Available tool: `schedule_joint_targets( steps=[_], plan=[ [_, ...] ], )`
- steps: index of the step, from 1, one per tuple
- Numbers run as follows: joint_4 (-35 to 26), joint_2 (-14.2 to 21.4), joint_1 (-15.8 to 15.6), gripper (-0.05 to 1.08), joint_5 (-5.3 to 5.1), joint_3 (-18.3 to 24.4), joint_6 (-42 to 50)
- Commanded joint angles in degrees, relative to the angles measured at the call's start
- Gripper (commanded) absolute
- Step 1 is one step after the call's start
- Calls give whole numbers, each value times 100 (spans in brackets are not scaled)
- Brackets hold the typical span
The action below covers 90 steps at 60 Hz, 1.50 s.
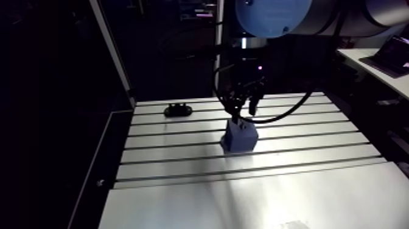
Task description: Pick up the M10 bolt and insert it into the hex recess until seated.
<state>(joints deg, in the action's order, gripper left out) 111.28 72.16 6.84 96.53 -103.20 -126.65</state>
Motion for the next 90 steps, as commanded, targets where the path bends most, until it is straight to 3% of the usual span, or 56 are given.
schedule_joint_targets(
  steps=[1,82,90],
  plan=[
    [92,3,-7,1,-16,-3,-12],
    [74,109,2,2,-60,-65,180],
    [83,133,2,9,-68,-65,203]
  ],
)
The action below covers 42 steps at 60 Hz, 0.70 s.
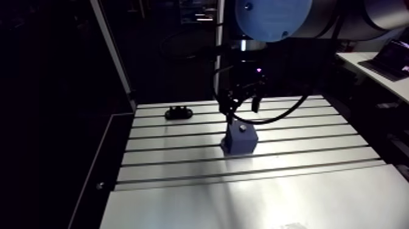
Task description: Pick up the M10 bolt and insert it into the hex recess until seated.
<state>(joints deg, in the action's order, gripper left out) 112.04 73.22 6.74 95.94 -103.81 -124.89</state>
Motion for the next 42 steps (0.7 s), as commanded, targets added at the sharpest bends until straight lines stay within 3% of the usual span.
schedule_joint_targets(
  steps=[1,12,35,42],
  plan=[
    [7,27,11,9,-8,-4,27],
    [-10,73,3,12,-45,-37,170],
    [23,56,46,17,-20,-75,108],
    [25,47,47,26,-18,-83,116]
  ],
)
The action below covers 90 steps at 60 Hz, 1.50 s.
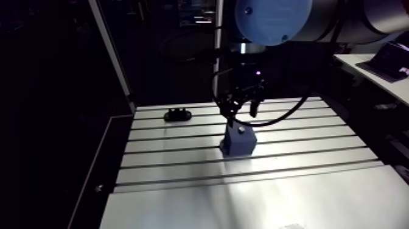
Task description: Pick up the M10 bolt and insert it into the hex recess until seated.
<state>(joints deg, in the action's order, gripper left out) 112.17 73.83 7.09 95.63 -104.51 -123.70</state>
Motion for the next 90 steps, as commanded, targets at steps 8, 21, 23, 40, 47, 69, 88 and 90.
schedule_joint_targets(
  steps=[8,21,23,40,47,69,88,90],
  plan=[
    [20,-14,3,29,-4,-55,-1],
    [29,-65,19,34,-94,-92,-1],
    [29,-66,28,34,-101,-92,-1],
    [300,-101,82,40,-102,-171,-20],
    [310,-101,82,40,-111,-204,-19],
    [328,-101,91,48,-226,-250,-19],
    [337,-101,134,49,-233,-259,-45],
    [391,-101,135,49,-225,-267,-38]
  ],
)
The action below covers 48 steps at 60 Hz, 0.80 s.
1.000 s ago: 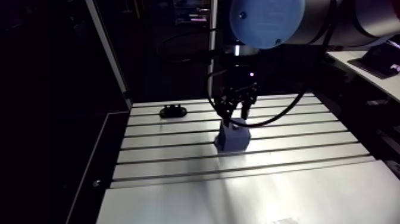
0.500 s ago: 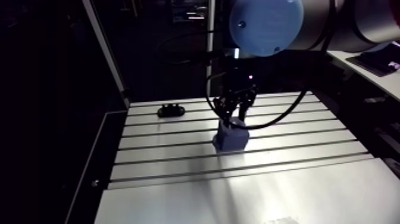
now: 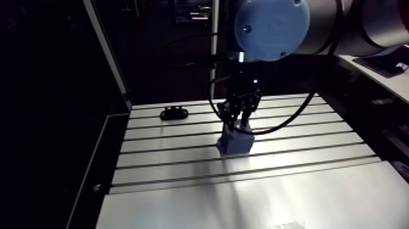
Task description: Pick up the M10 bolt and insert it into the hex recess until seated.
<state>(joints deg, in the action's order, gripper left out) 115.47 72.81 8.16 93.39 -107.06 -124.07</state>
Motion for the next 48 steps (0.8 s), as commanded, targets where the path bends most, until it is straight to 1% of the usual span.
schedule_joint_targets(
  steps=[1,8,28,48],
  plan=[
    [61,0,28,49,-1,-12,0],
    [197,7,28,49,-9,-48,-8],
    [200,0,28,51,-10,-65,-8],
    [200,0,28,55,-1,-57,-17]
  ],
)
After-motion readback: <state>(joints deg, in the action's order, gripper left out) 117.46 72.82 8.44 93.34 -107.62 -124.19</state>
